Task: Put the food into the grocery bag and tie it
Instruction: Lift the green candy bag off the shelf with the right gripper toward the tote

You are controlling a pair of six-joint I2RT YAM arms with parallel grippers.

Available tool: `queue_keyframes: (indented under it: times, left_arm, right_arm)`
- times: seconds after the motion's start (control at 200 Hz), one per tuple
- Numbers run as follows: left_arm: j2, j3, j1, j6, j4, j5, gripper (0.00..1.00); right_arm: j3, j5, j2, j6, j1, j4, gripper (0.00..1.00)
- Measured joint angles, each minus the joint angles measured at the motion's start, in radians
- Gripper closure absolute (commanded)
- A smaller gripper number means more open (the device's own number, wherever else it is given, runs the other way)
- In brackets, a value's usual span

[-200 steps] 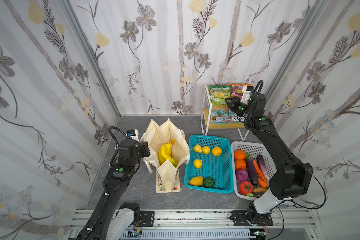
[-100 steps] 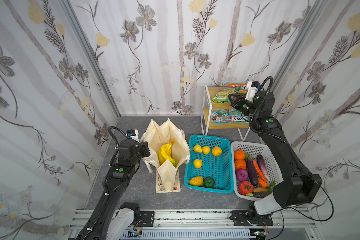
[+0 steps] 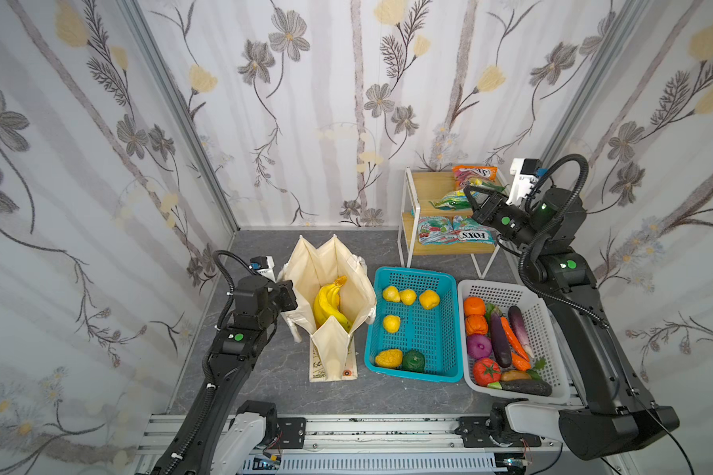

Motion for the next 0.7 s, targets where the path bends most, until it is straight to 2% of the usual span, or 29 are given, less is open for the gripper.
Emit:
queue_keyframes:
  times: [0.36, 0.7]
  left_arm:
    - [0.004, 0.0, 0.0, 0.0, 0.0, 0.002, 1.0]
    - [-0.017, 0.0, -0.002, 0.0, -0.002, 0.01, 1.0]
  right_arm:
    - [-0.153, 0.032, -0.202, -0.011, 0.154, -0.076, 1.0]
    - [-0.28, 0.125, -0.26, -0.007, 0.445, -0.076, 1.0]
